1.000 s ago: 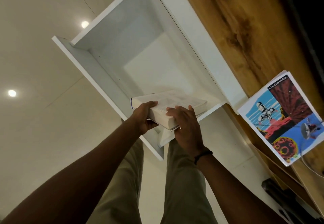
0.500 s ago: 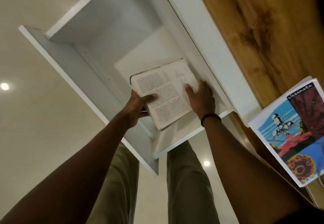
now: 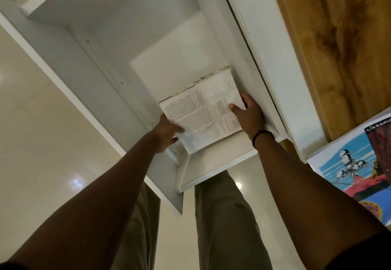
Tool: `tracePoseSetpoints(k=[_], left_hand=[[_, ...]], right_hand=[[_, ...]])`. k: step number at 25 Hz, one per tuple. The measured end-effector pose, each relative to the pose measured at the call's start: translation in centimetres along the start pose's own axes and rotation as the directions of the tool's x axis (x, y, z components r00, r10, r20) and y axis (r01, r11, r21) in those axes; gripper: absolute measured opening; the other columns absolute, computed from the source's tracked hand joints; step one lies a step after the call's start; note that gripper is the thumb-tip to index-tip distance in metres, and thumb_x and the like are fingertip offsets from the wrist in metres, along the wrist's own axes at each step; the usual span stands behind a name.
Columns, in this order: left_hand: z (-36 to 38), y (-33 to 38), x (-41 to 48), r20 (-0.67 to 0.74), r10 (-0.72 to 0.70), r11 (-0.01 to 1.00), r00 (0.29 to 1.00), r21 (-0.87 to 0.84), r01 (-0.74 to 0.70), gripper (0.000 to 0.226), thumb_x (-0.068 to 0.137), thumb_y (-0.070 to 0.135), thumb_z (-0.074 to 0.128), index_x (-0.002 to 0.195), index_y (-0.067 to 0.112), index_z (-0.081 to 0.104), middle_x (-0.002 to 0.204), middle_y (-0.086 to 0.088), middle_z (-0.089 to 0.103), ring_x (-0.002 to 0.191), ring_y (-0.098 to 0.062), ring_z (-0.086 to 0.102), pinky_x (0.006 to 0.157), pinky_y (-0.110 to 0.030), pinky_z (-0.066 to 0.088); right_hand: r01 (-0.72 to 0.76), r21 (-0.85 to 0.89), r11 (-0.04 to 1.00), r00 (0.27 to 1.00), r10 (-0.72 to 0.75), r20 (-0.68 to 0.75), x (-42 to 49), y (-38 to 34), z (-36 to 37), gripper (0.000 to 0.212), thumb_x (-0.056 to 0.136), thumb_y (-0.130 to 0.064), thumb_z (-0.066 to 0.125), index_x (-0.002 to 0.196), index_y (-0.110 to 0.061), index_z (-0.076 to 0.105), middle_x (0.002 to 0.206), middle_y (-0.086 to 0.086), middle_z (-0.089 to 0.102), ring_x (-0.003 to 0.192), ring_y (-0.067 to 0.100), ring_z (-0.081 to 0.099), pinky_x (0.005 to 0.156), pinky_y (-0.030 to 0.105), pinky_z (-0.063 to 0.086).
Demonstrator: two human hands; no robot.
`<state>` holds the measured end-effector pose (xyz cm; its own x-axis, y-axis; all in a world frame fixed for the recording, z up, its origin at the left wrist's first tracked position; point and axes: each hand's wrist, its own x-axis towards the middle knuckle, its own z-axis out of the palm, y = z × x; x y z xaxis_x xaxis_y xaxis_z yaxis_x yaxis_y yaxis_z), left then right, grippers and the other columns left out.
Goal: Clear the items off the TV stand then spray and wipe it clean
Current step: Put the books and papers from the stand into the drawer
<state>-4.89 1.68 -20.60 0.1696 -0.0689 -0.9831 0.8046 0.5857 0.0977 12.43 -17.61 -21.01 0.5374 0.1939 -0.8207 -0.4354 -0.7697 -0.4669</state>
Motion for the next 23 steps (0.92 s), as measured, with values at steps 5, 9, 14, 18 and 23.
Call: tracePoseSetpoints(k=[5,9,14,18,23], left_hand=[[1.6,1.2,1.1,-0.376,0.303,0.673,0.876,0.735,0.083,0.100,0.091,0.033,0.071,0.163,0.017,0.003,0.168,-0.015,0.008,0.151,-0.042,0.023,0.119,-0.055,0.032],[0.3,3.2,3.5,-0.095,0.395,0.358,0.914,0.932,-0.058,0.102,0.090,0.044,0.071,0.165,0.023,0.005,0.171,-0.010,0.012,0.155,-0.040,0.013,0.125,-0.058,0.015],[-1.4,3.3,2.6,0.029,0.223,0.371,0.974,0.922,-0.113,0.095,0.093,0.033,0.071,0.164,0.022,0.009,0.169,-0.010,0.020,0.152,-0.040,0.025,0.121,-0.060,0.028],[0.4,4.5,-2.7,0.010,0.392,0.296,0.920,0.946,-0.136,0.083,0.099,0.032,0.064,0.163,0.018,0.013,0.169,-0.010,0.020,0.152,-0.036,0.026,0.121,-0.058,0.030],[6.6,5.5,-10.5,0.247,0.459,0.211,0.854,0.903,-0.374,0.058,0.103,0.032,0.056,0.156,0.020,0.036,0.161,-0.004,0.038,0.145,-0.027,0.040,0.118,-0.044,0.037]], right_hand=[[-0.032,-0.357,0.933,0.999,0.023,-0.029,0.1,-0.7,2.3,0.072,0.100,-0.011,0.062,0.162,-0.022,0.027,0.162,0.003,0.042,0.145,0.028,0.045,0.115,0.050,0.044],[-0.062,-0.428,0.902,0.998,0.046,-0.045,0.3,-0.2,3.0,0.082,0.098,-0.017,0.067,0.164,-0.023,0.018,0.163,0.005,0.036,0.142,0.034,0.045,0.112,0.054,0.045],[-0.044,-0.502,0.864,0.995,0.081,0.052,-0.7,-0.2,2.4,0.089,0.095,-0.020,0.070,0.164,-0.020,0.013,0.165,0.008,0.031,0.144,0.036,0.041,0.115,0.055,0.041],[-0.042,-0.405,0.913,0.996,0.008,-0.086,-4.7,-1.6,2.5,0.085,0.097,-0.020,0.068,0.164,-0.018,0.015,0.170,0.008,0.022,0.151,0.035,0.032,0.119,0.054,0.038],[0.045,0.215,0.976,0.943,0.029,-0.331,-14.1,-3.1,1.1,0.066,0.100,-0.020,0.066,0.158,-0.023,0.033,0.160,-0.002,0.042,0.133,0.017,0.054,0.108,0.034,0.051]])
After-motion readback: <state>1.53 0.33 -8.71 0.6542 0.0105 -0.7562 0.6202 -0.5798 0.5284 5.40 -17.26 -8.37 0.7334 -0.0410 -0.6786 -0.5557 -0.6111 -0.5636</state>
